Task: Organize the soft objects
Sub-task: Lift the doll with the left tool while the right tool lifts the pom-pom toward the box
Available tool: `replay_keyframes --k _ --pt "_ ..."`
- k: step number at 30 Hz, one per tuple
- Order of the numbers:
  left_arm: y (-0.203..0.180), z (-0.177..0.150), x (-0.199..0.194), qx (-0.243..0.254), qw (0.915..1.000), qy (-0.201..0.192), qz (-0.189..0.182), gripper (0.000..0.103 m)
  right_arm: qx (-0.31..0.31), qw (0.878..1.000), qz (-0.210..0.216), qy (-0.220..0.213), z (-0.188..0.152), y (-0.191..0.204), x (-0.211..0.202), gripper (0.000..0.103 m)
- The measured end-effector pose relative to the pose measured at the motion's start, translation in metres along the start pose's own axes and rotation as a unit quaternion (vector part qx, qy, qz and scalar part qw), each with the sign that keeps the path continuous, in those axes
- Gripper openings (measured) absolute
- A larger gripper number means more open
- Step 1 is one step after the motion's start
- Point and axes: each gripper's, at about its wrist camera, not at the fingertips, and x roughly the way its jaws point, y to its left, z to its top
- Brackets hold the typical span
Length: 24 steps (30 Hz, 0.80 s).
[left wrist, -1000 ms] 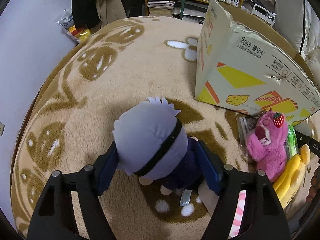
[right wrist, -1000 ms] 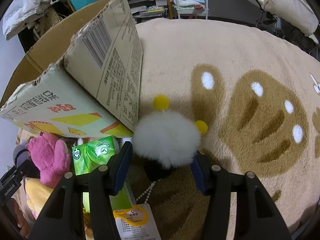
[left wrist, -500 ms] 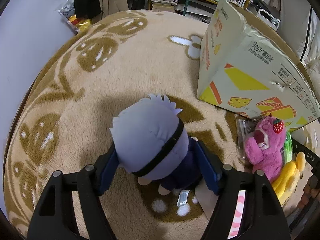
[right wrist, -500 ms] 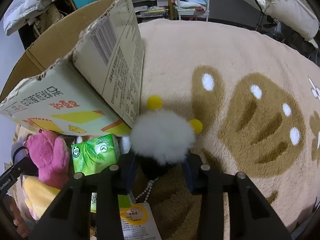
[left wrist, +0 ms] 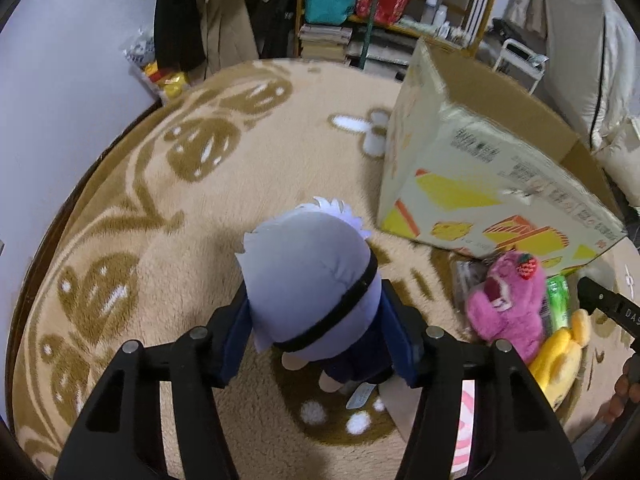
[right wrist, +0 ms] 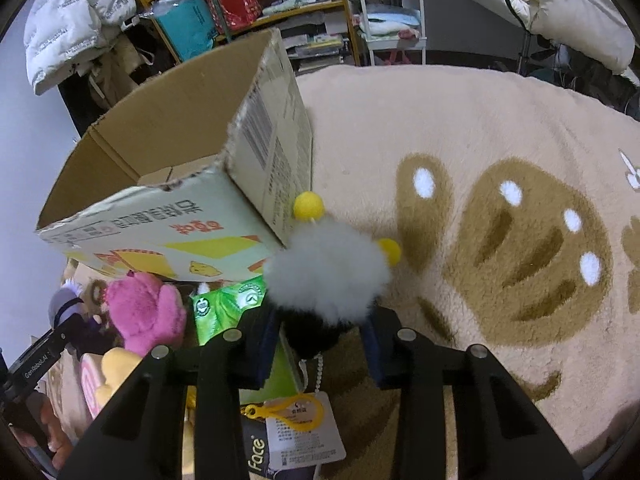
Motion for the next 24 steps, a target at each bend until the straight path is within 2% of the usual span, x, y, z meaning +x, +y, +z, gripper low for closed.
replay_keyframes --k 5,10,16,24 --pt "-0.004 0.000 -0.024 0.007 0.9987 -0.050 0.006 0.058 -0.010 1.000 0.012 -0.017 -0.005 0.005 -0.017 0.038" --pt "-0.007 0.000 -0.054 0.012 0.9922 -0.121 0.030 0.058 -0.012 0.999 0.021 -0.040 -0.007 0.008 -0.039 0.038" --pt "-0.016 -0.001 -0.086 0.028 0.9804 -0.189 0.047 0.058 -0.021 0.993 0.034 -0.111 -0.001 0.010 -0.079 0.038" --pt "-0.039 -0.003 -0.120 0.059 0.9629 -0.259 0.049 0.059 -0.040 0.975 0.059 -0.211 0.009 0.018 -0.123 0.038"
